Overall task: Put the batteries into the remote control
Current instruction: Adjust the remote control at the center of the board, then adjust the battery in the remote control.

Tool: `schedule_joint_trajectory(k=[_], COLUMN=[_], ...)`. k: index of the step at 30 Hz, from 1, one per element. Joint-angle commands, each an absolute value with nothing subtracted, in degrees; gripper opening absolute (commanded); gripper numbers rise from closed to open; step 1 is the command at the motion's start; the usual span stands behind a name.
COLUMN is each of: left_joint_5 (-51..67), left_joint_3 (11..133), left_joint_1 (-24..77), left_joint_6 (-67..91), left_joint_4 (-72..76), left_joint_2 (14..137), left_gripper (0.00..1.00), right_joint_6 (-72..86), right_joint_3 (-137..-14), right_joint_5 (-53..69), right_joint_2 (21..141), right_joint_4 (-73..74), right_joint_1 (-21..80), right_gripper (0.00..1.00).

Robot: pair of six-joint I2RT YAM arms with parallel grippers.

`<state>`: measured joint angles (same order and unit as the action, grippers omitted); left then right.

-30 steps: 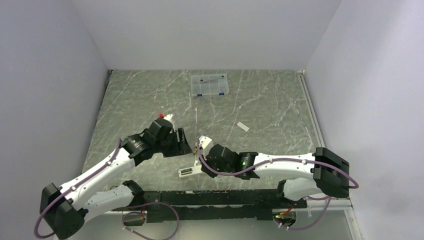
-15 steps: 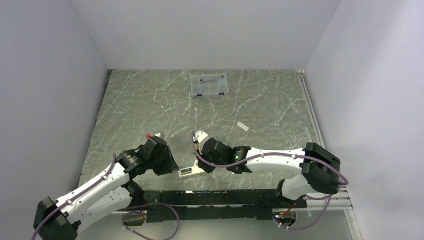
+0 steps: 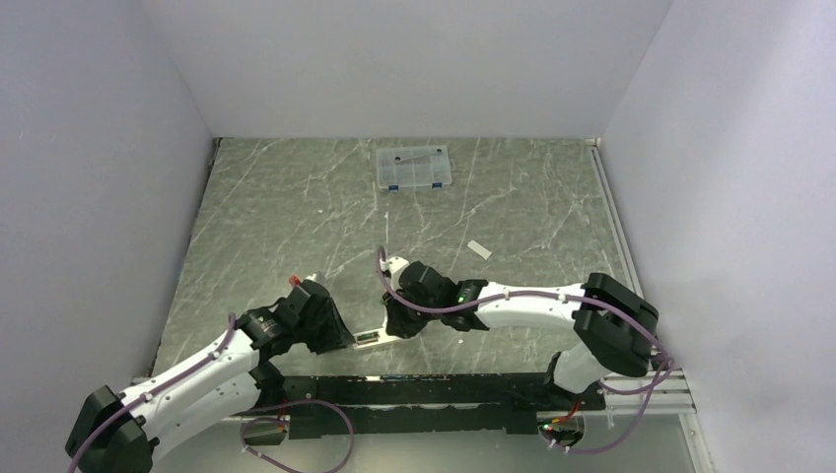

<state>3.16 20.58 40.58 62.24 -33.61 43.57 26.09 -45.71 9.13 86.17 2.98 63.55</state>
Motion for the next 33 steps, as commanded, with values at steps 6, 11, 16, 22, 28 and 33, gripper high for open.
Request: schedule_joint_trajectory(k=[6, 11, 16, 22, 28, 33], left_joint_5=[3.56, 3.49, 3.65, 3.44, 3.08, 3.07], left_joint_3=[17.82, 16.82, 16.1, 16.15, 16.22, 15.88], left_joint_1=[40.68, 40.69, 40.69, 40.69, 40.69, 40.67], left_joint_6=[62.76, 62.41, 62.38, 62.06, 62.09, 62.27], left_joint_4=[-27.89, -26.2, -25.16, -25.87, -27.17, -27.36], left_joint_2=[42.73, 43.1, 43.54, 42.78, 41.44, 40.77], left_gripper=[0.35, 0.32, 0.29, 0.25, 0.21, 0.2], right_joint_6=[32.3, 35.21, 37.38, 39.47, 40.58, 41.4], right_joint_3=[-48.85, -48.95, -49.29, -49.22, -49.48, -49.62], right_joint_5=[12.92, 12.7, 11.6, 10.38, 10.29, 10.02], right_joint_2=[90.08, 91.63, 92.82, 93.61, 94.24, 94.71], right_joint_4=[-2.57, -3.51, -3.8, -4.54, -5.42, -5.96], right_joint_1=[63.37, 63.28, 63.19, 62.89, 62.8, 62.67], right_gripper=[0.15, 0.17, 0.19, 0.2, 0.2, 0.2])
